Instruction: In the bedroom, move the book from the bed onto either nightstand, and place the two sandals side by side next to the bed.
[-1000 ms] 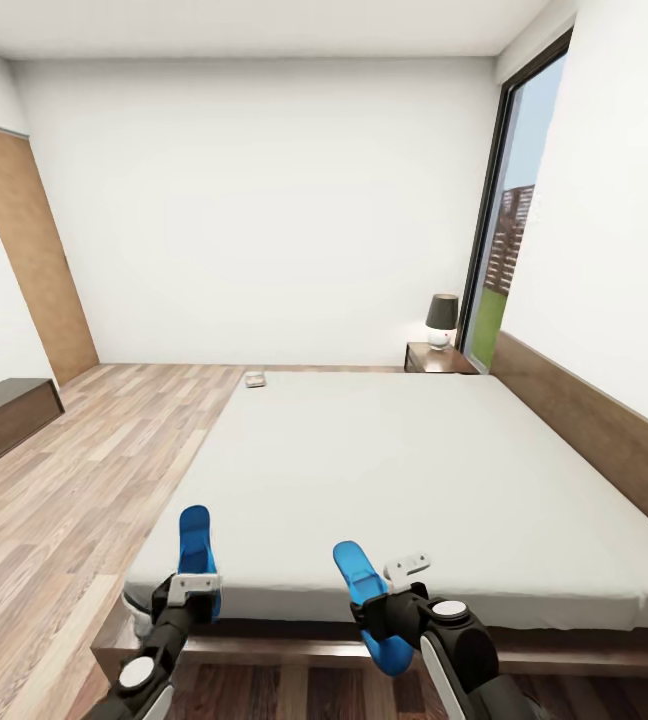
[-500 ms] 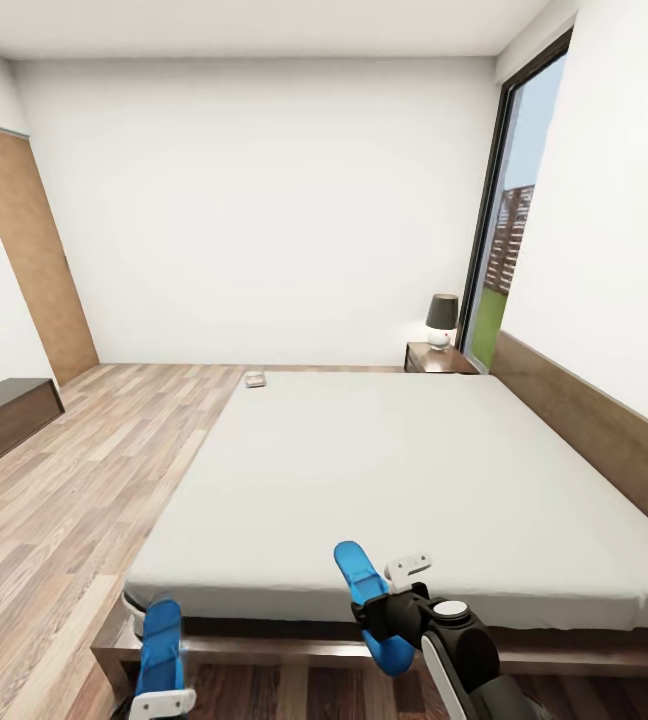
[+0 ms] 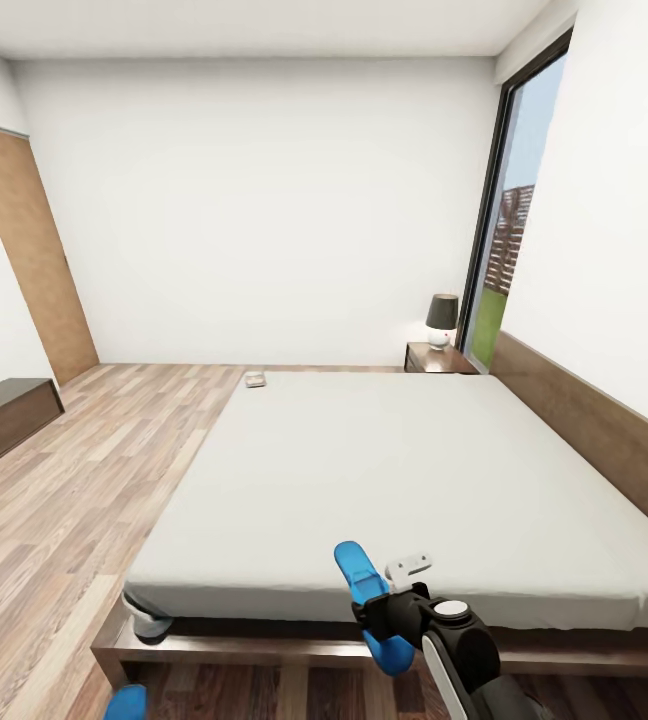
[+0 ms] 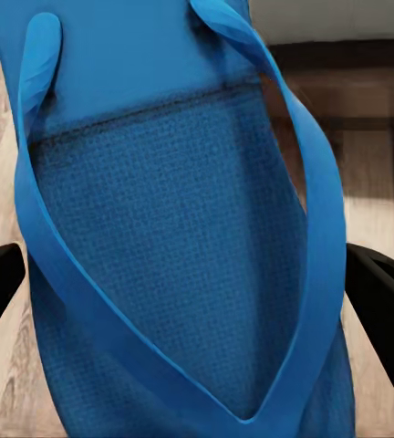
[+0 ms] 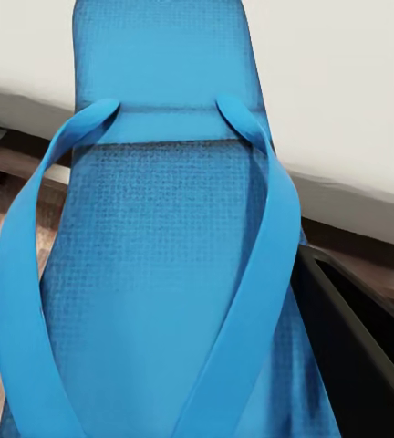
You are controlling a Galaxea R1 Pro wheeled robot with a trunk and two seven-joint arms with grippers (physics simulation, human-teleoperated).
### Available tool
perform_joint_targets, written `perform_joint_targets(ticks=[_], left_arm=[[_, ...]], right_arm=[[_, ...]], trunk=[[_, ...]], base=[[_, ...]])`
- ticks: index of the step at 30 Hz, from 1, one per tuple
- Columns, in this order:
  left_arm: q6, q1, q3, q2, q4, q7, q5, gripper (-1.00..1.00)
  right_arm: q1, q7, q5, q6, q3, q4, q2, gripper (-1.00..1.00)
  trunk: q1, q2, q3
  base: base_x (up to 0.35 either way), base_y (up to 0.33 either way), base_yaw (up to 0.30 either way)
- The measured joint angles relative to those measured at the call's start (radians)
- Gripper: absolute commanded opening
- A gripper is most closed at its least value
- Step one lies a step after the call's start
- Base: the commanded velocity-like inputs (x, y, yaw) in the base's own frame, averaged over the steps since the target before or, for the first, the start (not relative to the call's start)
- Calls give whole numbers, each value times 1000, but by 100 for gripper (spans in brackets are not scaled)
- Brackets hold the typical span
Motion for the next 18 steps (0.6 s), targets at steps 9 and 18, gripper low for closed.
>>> perform_joint_targets(ticks=[9,18], left_arm=[[-43,-3,3,-4,148,-7,5,-100],[-52,-6,4,-6,219,-9,7,-100]], right_arm=[[0,0,-2,0,0,0,0,-100],[0,1,-1,0,0,0,0,-100]], trunk=[[0,0,0],[0,0,0]], base=[[0,0,0],[0,0,0]])
